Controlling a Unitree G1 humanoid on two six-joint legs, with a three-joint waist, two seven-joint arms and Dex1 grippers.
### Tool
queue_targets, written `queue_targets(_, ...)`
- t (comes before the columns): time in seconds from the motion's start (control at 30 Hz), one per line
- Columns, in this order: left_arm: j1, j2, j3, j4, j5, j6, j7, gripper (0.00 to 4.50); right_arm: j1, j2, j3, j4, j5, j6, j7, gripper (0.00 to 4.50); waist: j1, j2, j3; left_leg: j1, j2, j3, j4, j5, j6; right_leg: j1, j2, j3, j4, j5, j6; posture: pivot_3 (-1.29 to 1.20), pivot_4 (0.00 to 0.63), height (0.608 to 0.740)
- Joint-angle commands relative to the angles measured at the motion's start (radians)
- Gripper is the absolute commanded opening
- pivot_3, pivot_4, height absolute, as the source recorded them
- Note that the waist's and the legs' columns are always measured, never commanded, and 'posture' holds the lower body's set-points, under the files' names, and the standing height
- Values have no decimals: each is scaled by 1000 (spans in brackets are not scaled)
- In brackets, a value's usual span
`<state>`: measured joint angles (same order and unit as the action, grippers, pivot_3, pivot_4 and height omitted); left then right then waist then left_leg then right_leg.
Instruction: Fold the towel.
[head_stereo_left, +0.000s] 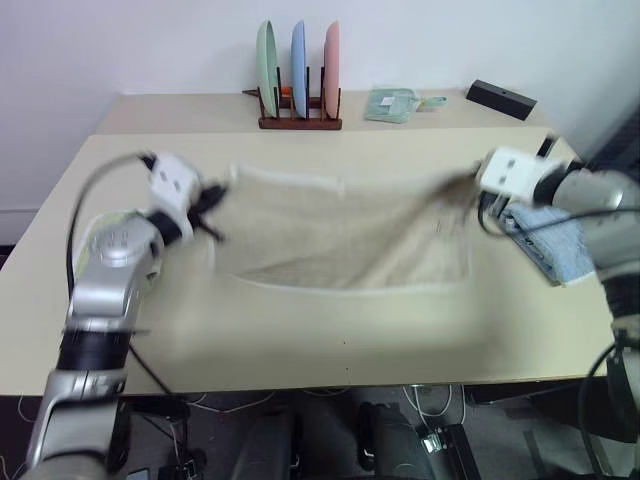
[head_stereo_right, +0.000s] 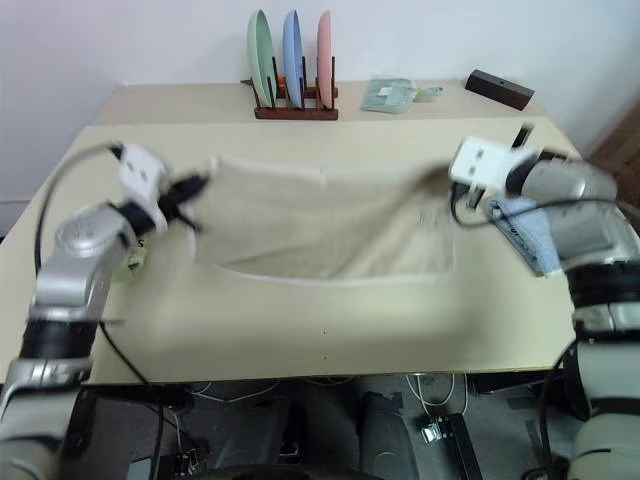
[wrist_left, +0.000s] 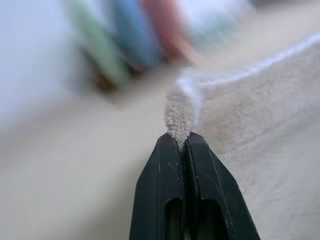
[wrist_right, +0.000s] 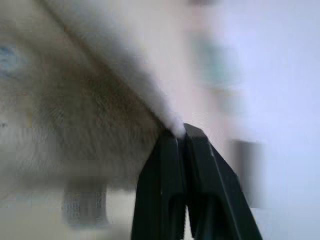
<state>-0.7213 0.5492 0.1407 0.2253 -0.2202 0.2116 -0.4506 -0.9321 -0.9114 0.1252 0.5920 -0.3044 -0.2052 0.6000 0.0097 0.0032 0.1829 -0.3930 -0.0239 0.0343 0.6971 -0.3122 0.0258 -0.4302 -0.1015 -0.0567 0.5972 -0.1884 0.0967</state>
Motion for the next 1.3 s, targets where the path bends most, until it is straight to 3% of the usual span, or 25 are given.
queue_targets(0.03,-167,-9,105,120,-8,-108,115,0,-139,7,-18,91,-47,-59,-129,65,-5,0,0,-2,0,0,-1,0,0,-2,0,0,-1,0,0,0,150,737)
queue_targets(0.13,-240,19,114,177,-21,-132,71,0,-208,9,-20,108,-25,-98,-103,65,-17,0,0,-3,0,3,-6,0,0,-4,0,0,-3,0,1,0,150,737)
queue_targets(0.2,-189,51,100,137,-31,-124,-7,0,-187,2,-25,78,12,-116,-42,65,-23,0,0,-2,0,5,-10,0,0,-4,-1,0,-4,0,2,0,150,737)
queue_targets(0.37,145,156,101,-130,-152,-6,-265,0,9,-48,-44,-87,140,-95,178,65,-28,0,0,2,2,12,-13,0,0,-4,-1,0,-4,-1,3,0,150,737)
queue_targets(0.5,356,229,108,-295,-202,80,-370,0,164,-88,-67,-216,225,-20,310,65,-21,0,0,2,3,12,-11,0,0,-4,-2,0,-2,-1,3,0,150,737)
queue_targets(0.7,746,393,119,-562,-296,267,-552,0,512,-262,-128,-496,416,247,612,65,-16,1,0,2,3,11,-8,-1,1,-4,-3,0,-2,-1,2,0,150,737)
queue_targets(0.83,854,441,129,-651,-320,338,-584,0,671,-366,-196,-660,544,433,739,65,-15,1,0,3,3,11,-7,-4,7,-3,-5,0,-1,-2,-1,0,150,737)
queue_targets(1.0,894,418,171,-679,-350,359,-575,0,702,-382,-228,-706,547,459,746,65,-20,2,-1,4,4,10,-6,-5,8,-4,-5,0,-1,-2,-5,0,150,737)
queue_targets(1.3,776,309,189,-511,-313,312,-455,0,349,-172,-55,-414,335,280,576,65,-18,1,-1,2,4,12,-4,-2,2,-4,-2,0,0,-2,-5,0,150,737)
